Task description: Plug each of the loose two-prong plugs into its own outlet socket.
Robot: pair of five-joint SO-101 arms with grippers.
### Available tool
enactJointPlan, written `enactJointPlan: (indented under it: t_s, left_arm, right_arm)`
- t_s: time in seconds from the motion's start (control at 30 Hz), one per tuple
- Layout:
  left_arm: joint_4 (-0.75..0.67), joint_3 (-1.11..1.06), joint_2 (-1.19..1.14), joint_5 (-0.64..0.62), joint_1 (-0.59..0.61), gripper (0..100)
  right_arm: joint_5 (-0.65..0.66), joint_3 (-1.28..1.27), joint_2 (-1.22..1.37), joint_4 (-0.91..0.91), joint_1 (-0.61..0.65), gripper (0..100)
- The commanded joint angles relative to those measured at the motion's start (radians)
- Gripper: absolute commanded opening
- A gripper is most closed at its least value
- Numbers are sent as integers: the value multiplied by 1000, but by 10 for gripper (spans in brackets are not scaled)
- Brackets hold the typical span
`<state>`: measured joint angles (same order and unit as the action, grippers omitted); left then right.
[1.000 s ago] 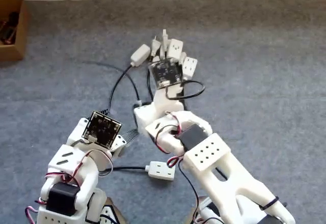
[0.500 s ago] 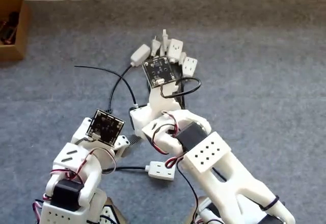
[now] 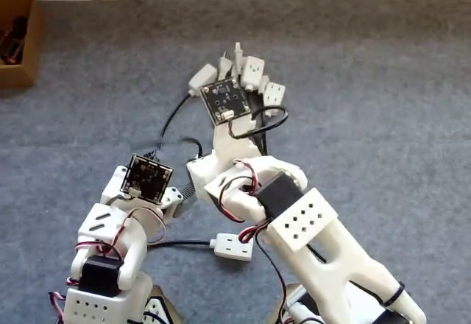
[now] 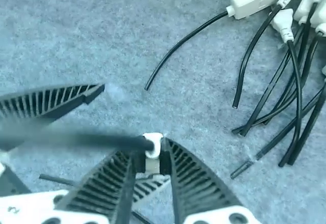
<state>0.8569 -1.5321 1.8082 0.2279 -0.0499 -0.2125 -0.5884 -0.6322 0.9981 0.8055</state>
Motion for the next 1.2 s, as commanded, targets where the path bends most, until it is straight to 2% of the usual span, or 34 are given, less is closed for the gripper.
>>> enactJointPlan:
  t_s: [0.0,0.23,0.67,1.0,1.17]
  left_arm:
    - [-25,13,-2,-6,19,376]
    - [-25,13,-2,-6,19,376]
    - [-25,5,2,-2,22,376]
    - [-75,-5,-1,-38,378,376]
    - [-80,-36,5,-64,515,376]
  right_arm:
    - [57,88,-38,90,-13,5]
    - [66,90,-36,139,-128,5]
    - [104,68,-36,199,-173,5]
    - [124,64,-36,463,-174,5]
    - [-92,64,-36,616,-171,5]
